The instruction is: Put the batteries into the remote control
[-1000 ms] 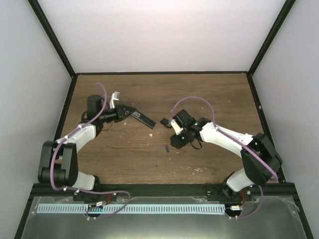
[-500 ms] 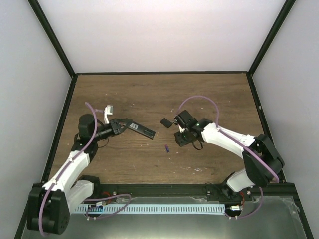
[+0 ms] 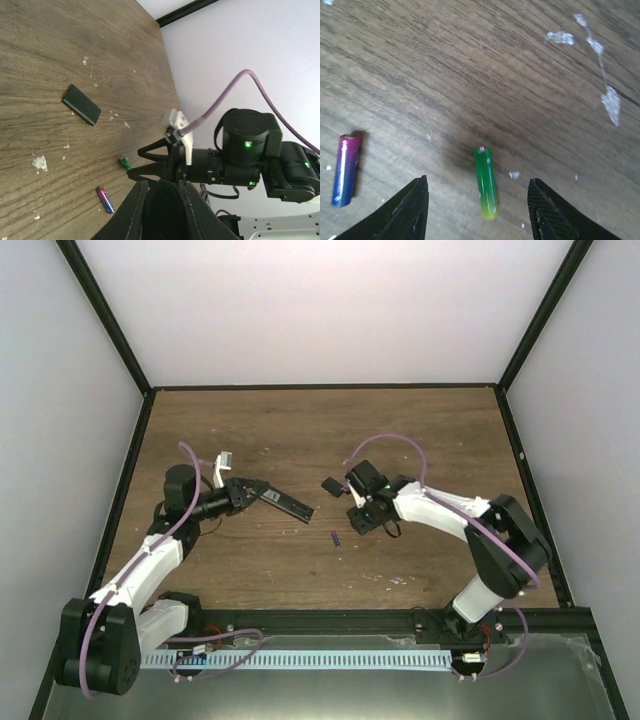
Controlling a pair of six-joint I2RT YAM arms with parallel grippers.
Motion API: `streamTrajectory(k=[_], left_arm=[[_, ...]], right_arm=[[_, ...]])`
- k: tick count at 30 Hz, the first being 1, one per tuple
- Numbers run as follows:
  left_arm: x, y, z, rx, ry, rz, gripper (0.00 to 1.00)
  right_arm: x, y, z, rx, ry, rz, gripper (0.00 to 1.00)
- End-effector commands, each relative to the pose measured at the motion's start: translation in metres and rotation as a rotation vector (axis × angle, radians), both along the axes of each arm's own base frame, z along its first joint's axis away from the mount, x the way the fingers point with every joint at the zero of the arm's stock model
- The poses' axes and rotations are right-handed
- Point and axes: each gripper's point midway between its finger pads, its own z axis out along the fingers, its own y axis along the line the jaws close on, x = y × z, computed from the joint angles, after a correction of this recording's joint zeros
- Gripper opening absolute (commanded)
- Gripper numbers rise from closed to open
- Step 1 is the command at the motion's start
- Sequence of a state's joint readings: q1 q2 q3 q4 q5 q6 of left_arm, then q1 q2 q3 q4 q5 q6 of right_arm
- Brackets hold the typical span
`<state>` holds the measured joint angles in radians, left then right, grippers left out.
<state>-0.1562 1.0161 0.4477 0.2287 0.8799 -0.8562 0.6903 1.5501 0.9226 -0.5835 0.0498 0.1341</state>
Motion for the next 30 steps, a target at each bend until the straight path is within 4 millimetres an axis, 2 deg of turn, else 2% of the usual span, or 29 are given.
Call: streamTrajectory(k=[1,11,23,30], left_arm=[[0.0,-0.006,0.017,-0.003,-0.052,-0.051,0.0],[-0.006,-0.005,0.018,0.037,-0.069,-0.072,0.0],[-0.007,-0.006,0.022,0.03,-0.087,-0.086,0.0],[-0.009,-0.006,0.022,0.019,-0.088,-0.085,0.0]], right_arm=[[0.016,0.01,-0.003,-0.034,-0.013,0.069,0.5],[0.02,0.013,-0.016,-0.063,0.046,0.093,0.45],[0.016,0.01,-0.021,-0.099,0.133,0.106,0.35],[0.014,0.004,-0.027,-0.109,0.161,0.113,0.35]])
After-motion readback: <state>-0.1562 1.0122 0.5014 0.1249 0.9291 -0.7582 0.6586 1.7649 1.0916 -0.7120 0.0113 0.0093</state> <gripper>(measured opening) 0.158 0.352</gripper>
